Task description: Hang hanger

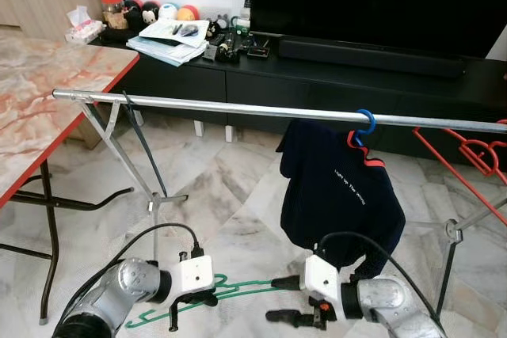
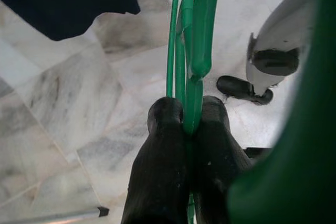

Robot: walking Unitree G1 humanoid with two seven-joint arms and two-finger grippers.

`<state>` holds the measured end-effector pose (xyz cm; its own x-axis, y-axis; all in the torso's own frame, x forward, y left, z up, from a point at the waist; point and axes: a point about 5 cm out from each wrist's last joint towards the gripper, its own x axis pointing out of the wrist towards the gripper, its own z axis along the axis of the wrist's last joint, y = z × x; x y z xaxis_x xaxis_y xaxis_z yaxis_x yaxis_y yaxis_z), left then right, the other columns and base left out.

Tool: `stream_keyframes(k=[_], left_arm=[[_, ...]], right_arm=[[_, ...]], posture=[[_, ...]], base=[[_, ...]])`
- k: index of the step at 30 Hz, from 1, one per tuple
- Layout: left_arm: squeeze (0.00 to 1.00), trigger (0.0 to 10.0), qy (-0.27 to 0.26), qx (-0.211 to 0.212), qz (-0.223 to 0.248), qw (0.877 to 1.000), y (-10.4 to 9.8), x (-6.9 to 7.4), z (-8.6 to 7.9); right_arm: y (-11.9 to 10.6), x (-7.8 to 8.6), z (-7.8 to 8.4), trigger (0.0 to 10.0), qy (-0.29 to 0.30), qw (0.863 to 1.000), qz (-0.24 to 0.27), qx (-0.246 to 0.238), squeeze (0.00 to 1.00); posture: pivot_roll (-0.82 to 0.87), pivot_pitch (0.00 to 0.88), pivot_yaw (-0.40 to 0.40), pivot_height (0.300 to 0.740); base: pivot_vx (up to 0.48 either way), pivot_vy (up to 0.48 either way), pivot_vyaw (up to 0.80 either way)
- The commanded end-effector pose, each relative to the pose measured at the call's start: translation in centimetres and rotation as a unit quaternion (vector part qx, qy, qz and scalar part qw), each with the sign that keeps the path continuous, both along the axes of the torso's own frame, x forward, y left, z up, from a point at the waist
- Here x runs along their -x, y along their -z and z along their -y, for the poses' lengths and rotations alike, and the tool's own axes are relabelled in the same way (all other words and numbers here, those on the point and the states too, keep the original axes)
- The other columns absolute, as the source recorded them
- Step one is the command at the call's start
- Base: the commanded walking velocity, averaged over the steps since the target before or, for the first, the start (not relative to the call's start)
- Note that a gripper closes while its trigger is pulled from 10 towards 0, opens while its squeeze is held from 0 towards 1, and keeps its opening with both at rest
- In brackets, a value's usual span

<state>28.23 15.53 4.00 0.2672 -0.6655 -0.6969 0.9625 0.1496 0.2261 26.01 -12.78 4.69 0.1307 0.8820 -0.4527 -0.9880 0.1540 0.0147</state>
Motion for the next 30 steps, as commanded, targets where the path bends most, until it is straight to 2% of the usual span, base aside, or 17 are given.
stream_keyframes(k=[1,7,9,10,15,20,24,25,26,27,29,30], left_arm=[[0.0,10.0,0.011,-0.013,-0.007,1.0,-0.2,-0.1,0.1],[0.0,10.0,0.037,-0.025,-0.004,0.999,-0.9,-0.6,0.6],[0.0,10.0,0.05,-0.034,-0.002,0.998,-1.1,-0.7,0.7],[0.0,10.0,0.059,-0.038,0.002,0.998,-1.3,-0.8,0.9],[0.0,10.0,0.078,-0.041,0.013,0.996,-1.8,-1.1,1.6],[0.0,10.0,0.087,-0.037,0.015,0.995,-2.0,-1.0,2.0],[0.0,10.0,0.088,-0.035,0.015,0.995,-2.1,-1.0,2.2],[0.0,10.0,0.088,-0.035,0.015,0.995,-2.0,-1.0,2.2],[0.0,10.0,0.089,-0.035,0.016,0.995,-2.0,-1.0,2.3],[0.0,10.0,0.092,-0.036,0.015,0.995,-2.0,-0.9,2.3],[0.0,10.0,0.092,-0.036,0.015,0.995,-2.0,-0.9,2.3],[0.0,10.0,0.093,-0.035,0.015,0.995,-2.0,-0.9,2.4]], right_arm=[[-0.1,-0.3,-0.6,10.0,-0.015,1.0,0.006,-0.005,0.0],[-0.4,-0.9,-2.0,10.0,-0.033,0.999,0.011,-0.028,0.0],[-0.4,-1.1,-2.0,10.0,-0.041,0.999,0.018,-0.014,0.0],[-0.1,-1.2,-1.7,10.0,-0.057,0.998,0.029,0.015,0.0],[0.7,-1.4,-1.4,10.0,-0.09,0.991,0.06,0.08,0.0],[0.9,-1.7,-1.7,10.0,-0.095,0.987,0.08,0.099,0.0],[0.6,-2.5,-2.3,10.0,-0.063,0.986,0.124,0.091,0.0],[0.5,-2.6,-2.4,10.0,-0.056,0.986,0.132,0.086,0.5],[0.4,-2.8,-2.6,10.0,-0.049,0.985,0.143,0.081,0.76],[0.3,-2.9,-2.7,10.0,-0.045,0.985,0.148,0.076,0.84],[0.3,-2.9,-2.7,10.0,-0.045,0.985,0.148,0.076,0.84],[0.4,-2.9,-2.8,10.0,-0.046,0.984,0.153,0.08,0.61]], posture=[[0.05,0.12,0.043,0.74],[0.05,0.126,0.062,0.74],[0.05,0.129,0.064,0.74],[0.05,0.129,0.064,0.74],[0.05,0.134,0.061,0.74],[0.06,0.136,0.06,0.74],[0.06,0.138,0.059,0.74],[0.06,0.139,0.061,0.74],[0.06,0.139,0.061,0.74],[0.06,0.139,0.062,0.74],[0.06,0.139,0.062,0.74],[0.06,0.139,0.062,0.74]], base=[[0.0,0.0,0.0],[0.0,0.0,0.0],[0.0,0.0,0.0],[0.0,0.0,0.0],[0.0,0.0,0.0],[0.0,0.0,0.0],[0.0,0.0,0.0],[0.0,0.0,0.0],[0.0,0.0,0.0],[0.0,0.0,0.0],[0.0,0.0,0.0],[0.0,0.0,0.0]])
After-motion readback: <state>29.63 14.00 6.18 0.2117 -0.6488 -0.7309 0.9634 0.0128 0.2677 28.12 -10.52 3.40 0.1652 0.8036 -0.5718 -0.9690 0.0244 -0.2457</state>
